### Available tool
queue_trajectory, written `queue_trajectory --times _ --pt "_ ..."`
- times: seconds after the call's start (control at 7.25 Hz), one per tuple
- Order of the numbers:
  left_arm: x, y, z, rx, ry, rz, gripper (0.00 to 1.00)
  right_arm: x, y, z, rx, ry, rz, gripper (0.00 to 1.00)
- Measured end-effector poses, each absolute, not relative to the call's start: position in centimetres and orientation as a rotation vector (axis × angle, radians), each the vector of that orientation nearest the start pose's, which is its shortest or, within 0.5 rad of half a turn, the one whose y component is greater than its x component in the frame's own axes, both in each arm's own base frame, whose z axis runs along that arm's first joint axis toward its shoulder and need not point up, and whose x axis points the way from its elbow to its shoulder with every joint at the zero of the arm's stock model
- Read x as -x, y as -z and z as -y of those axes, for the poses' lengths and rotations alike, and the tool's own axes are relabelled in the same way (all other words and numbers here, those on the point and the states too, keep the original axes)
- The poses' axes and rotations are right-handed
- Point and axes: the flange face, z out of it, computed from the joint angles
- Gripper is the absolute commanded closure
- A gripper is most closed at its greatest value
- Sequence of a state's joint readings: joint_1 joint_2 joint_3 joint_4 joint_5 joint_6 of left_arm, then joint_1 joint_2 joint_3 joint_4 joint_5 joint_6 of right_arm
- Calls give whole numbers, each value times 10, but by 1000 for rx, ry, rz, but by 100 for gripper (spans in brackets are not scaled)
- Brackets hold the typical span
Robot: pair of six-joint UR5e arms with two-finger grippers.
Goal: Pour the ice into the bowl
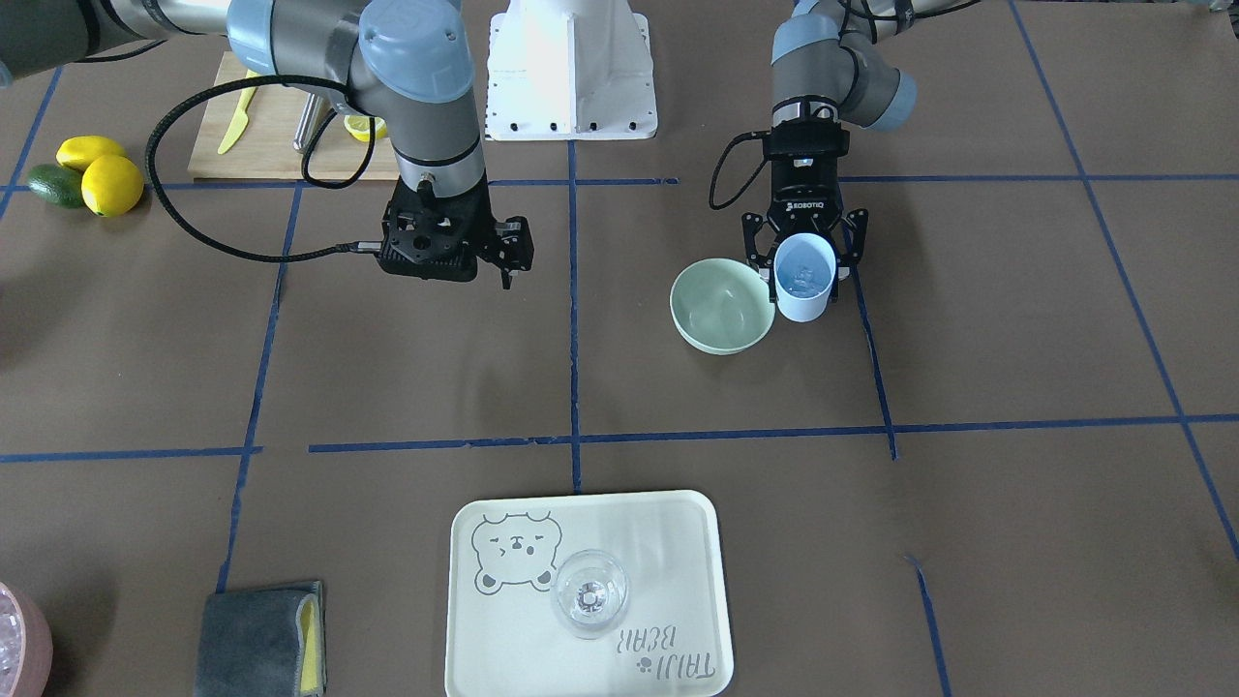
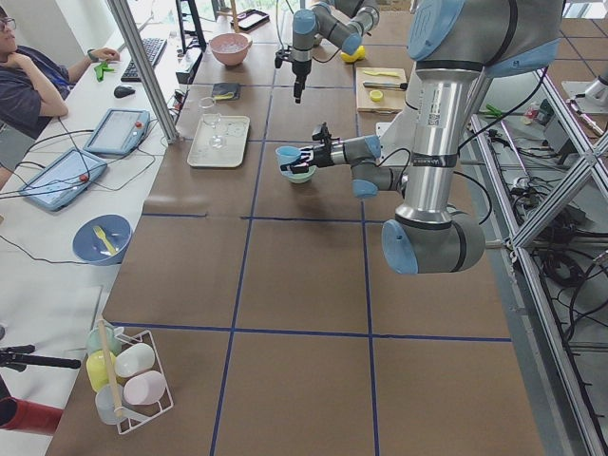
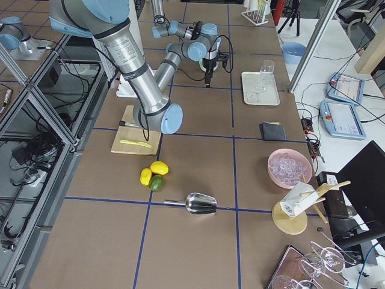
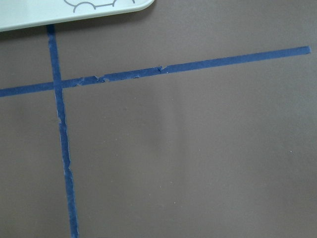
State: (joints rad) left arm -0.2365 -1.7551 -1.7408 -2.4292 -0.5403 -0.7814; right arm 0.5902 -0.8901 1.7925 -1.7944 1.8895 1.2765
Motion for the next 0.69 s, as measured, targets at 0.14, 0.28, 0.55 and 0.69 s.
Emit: queue_trajectory --times 0.14,0.28,0.55,0.69 --pt "-464 -371 336 -1312 96 -448 100 477 -201 443 -21 -158 742 0" --pt "-465 -373 337 -1324 26 -378 100 469 -212 440 -40 -129 750 0" --pt "-467 -375 338 -1338 -121 -192 100 453 -235 438 -74 -101 782 0" --pt "-468 -376 339 -1341 -183 -125 100 448 -242 438 -83 -100 795 0"
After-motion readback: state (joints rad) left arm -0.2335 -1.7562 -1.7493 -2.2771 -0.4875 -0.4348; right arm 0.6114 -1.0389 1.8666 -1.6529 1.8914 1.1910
